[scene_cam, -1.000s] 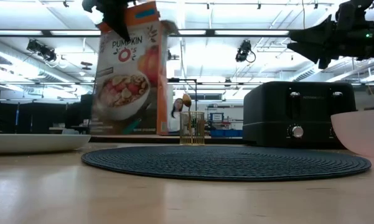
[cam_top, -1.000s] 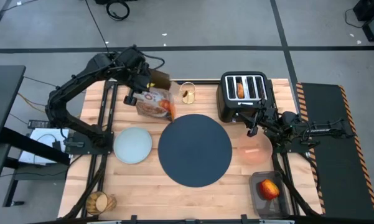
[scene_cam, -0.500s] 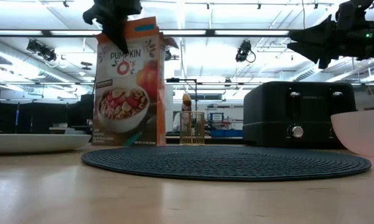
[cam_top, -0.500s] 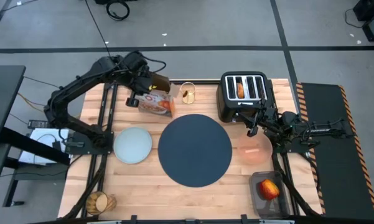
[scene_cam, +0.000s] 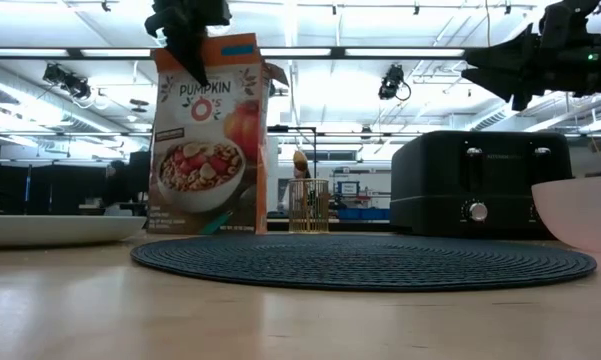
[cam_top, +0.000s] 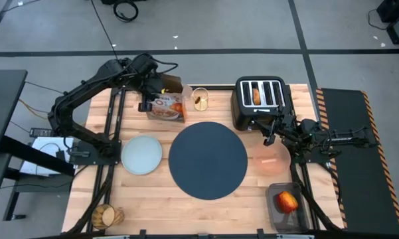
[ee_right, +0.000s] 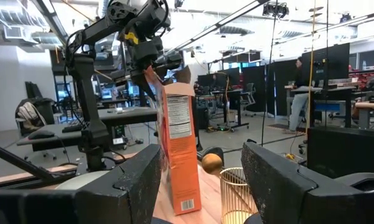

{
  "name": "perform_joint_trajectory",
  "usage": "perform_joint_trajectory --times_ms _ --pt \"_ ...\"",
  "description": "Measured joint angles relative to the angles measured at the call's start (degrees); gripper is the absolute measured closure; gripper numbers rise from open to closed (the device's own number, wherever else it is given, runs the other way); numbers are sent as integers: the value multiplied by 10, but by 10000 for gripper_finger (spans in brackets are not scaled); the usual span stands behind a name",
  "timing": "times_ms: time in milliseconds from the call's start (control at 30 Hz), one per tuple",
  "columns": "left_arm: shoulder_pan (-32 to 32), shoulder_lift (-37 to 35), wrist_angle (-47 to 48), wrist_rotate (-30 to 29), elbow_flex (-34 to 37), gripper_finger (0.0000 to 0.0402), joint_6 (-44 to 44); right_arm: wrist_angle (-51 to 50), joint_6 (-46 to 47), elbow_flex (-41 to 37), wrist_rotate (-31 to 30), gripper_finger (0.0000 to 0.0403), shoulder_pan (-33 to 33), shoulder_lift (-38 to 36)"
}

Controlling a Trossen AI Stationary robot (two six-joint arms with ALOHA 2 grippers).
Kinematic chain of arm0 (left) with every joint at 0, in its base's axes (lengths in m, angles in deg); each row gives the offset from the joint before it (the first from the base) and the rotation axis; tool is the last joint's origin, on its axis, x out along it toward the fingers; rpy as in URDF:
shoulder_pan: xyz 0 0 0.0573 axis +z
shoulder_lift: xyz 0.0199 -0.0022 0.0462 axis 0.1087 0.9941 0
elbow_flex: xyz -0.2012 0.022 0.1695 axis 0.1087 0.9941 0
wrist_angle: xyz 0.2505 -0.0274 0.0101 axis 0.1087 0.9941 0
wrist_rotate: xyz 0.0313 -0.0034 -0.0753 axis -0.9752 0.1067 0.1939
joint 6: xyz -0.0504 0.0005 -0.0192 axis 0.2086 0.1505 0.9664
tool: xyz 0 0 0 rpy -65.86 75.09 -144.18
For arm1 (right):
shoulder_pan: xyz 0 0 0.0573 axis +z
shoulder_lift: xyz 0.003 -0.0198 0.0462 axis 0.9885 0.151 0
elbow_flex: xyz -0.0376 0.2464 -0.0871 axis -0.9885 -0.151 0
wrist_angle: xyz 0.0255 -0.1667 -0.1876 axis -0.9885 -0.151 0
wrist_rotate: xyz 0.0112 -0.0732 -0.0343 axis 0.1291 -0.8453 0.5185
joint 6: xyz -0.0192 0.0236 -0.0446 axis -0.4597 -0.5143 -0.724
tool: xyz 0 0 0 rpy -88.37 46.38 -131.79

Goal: Arrange a breakfast setting
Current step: Adjust the cereal box, then put the orange bowl on the blue table mat

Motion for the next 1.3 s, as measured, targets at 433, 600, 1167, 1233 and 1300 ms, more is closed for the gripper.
perform_joint_trajectory --times_ms 433,600,1167,1233,1300 --pt "-37 -24 -1 -4 -104 214 29 0 -4 0 0 174 0 0" --pt "-75 -24 -49 25 -178 214 77 -1 -2 0 0 174 0 0" --pt "-305 -23 -401 61 -12 214 202 -248 62 132 -26 174 32 21" --pt "-321 -23 -467 61 38 214 206 -305 89 169 -15 174 49 42" --pt "-338 -22 -535 60 86 214 210 -348 118 199 -4 174 71 68"
